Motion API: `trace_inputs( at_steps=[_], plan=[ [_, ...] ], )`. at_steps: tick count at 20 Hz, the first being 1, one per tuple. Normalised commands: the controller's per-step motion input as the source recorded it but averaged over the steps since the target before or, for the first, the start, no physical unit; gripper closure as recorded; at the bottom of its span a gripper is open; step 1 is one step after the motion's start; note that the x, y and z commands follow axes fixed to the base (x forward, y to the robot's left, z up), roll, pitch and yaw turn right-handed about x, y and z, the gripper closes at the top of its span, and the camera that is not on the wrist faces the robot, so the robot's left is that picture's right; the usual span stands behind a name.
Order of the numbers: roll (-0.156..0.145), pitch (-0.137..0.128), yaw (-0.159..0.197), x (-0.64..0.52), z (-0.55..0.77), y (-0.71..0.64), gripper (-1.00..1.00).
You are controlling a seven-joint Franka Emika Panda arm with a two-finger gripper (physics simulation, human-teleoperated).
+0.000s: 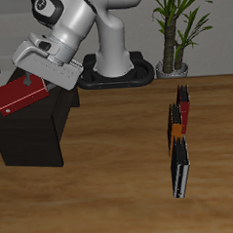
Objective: Place the right red book flat on top of the shelf
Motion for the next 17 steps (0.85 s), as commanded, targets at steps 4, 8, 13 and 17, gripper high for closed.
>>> trace_inputs(
  at_steps=[4,8,13,17],
  plan=[
    [0.076,0.04,-0.044,0.04,-0.04,0.33,-1.0],
    [0.113,0.02,-0.05,-0.03,0.1,0.41,-1.0],
    [0.106,-0.006,-0.039,-0.09,0.11,0.36,-1.0],
    [0.161,-0.023,-0.052,-0.19,0.08,0.48,-1.0]
  ],
)
